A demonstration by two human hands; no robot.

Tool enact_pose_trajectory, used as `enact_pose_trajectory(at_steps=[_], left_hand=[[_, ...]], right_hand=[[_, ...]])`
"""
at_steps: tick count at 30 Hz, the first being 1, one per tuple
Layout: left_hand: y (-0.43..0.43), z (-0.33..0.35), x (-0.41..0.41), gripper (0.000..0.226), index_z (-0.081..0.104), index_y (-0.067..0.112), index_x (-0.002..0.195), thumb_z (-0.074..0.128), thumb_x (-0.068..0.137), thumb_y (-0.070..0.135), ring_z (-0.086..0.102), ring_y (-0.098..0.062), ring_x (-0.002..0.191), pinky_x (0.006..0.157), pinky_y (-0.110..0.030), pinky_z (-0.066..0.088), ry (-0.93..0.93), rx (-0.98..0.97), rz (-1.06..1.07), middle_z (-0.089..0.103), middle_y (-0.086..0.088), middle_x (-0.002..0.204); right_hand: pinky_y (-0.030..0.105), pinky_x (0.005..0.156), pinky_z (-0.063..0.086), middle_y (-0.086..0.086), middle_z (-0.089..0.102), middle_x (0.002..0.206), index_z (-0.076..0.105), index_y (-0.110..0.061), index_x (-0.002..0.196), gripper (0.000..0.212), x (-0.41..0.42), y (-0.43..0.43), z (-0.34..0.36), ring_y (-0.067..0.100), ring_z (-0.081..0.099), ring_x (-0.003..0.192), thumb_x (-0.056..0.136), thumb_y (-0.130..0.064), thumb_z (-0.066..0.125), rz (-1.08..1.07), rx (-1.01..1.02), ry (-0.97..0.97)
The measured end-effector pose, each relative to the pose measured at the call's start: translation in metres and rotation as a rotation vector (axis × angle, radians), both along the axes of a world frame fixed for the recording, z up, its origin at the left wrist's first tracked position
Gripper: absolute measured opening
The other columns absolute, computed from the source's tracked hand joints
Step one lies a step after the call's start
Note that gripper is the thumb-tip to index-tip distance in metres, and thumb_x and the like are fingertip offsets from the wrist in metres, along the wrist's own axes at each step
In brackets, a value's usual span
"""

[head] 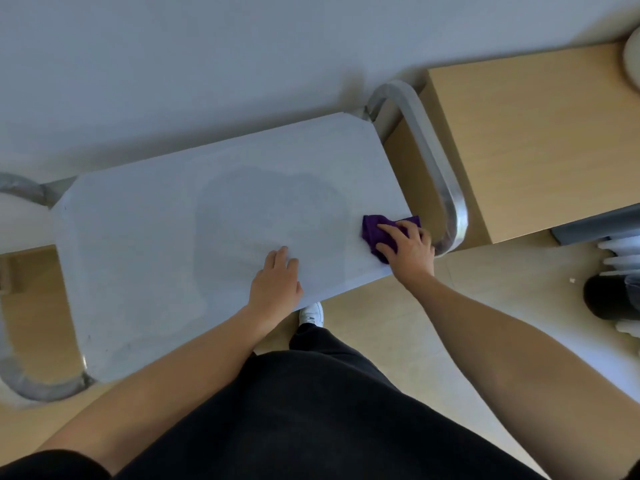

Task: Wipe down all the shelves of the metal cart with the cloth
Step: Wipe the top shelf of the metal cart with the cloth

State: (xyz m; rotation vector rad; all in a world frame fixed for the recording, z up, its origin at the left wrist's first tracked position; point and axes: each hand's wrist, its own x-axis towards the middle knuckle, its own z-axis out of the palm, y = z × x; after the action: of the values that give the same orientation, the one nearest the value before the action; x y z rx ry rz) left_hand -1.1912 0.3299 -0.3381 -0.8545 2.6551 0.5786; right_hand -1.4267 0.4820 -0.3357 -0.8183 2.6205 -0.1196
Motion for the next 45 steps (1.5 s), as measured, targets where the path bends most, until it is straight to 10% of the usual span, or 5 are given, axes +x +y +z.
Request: enact_pose_trajectory(at_steps=[5, 13, 24, 33, 45], left_hand=[[0.009, -0.003, -0.003, 0.037, 0.056, 0.006, 0.122, 0.059, 0.086, 0.013, 0.033, -0.034, 0.138, 0.081, -0.040, 0.056, 0.006, 0.008, 0.087, 0.034, -0.015, 0.151], [0.012, -0.006, 0.002, 0.050, 0.054, 0.008, 0.133, 0.064, 0.085, 0.012, 0.033, -0.035, 0.141, 0.086, -0.043, 0.056, 0.023, 0.019, 0.095, 0.033, -0.015, 0.154], [0.016, -0.002, -0.002, 0.051, 0.044, 0.015, 0.141, 0.054, 0.091, 0.014, 0.017, -0.027, 0.148, 0.095, -0.039, 0.049, 0.014, 0.063, 0.149, 0.016, -0.003, 0.162], [0.014, -0.001, 0.004, 0.065, 0.024, 0.024, 0.152, 0.051, 0.094, 0.014, 0.007, -0.020, 0.150, 0.102, -0.034, 0.045, -0.017, 0.087, 0.172, 0.004, 0.004, 0.163], [0.015, -0.001, 0.007, 0.062, 0.026, 0.027, 0.151, 0.044, 0.094, 0.012, 0.004, -0.015, 0.150, 0.101, -0.031, 0.046, -0.003, 0.114, 0.195, -0.002, 0.010, 0.163]], right_hand=[[0.051, 0.098, 0.035, 0.004, 0.043, 0.141, 0.053, -0.036, 0.131, 0.043, 0.050, -0.037, -0.008, 0.037, 0.036, 0.122, 0.089, -0.041, 0.060, -0.211, -0.056, 0.047], [0.042, 0.097, 0.035, -0.003, 0.046, 0.134, 0.053, -0.043, 0.128, 0.040, 0.076, -0.058, -0.013, 0.028, 0.039, 0.121, 0.089, -0.046, 0.058, 0.269, -0.109, -0.002], [0.049, 0.096, 0.035, 0.003, 0.035, 0.139, 0.047, -0.039, 0.135, 0.045, 0.005, -0.056, -0.009, 0.036, 0.034, 0.119, 0.092, -0.037, 0.057, -0.187, -0.040, 0.014], [0.040, 0.098, 0.033, -0.003, 0.044, 0.135, 0.052, -0.043, 0.129, 0.040, 0.071, -0.076, -0.011, 0.028, 0.038, 0.120, 0.090, -0.044, 0.056, 0.437, -0.113, -0.049], [0.042, 0.099, 0.034, 0.008, 0.034, 0.138, 0.042, -0.037, 0.140, 0.048, -0.005, -0.096, -0.011, 0.037, 0.037, 0.113, 0.093, -0.043, 0.052, -0.028, -0.040, 0.017]])
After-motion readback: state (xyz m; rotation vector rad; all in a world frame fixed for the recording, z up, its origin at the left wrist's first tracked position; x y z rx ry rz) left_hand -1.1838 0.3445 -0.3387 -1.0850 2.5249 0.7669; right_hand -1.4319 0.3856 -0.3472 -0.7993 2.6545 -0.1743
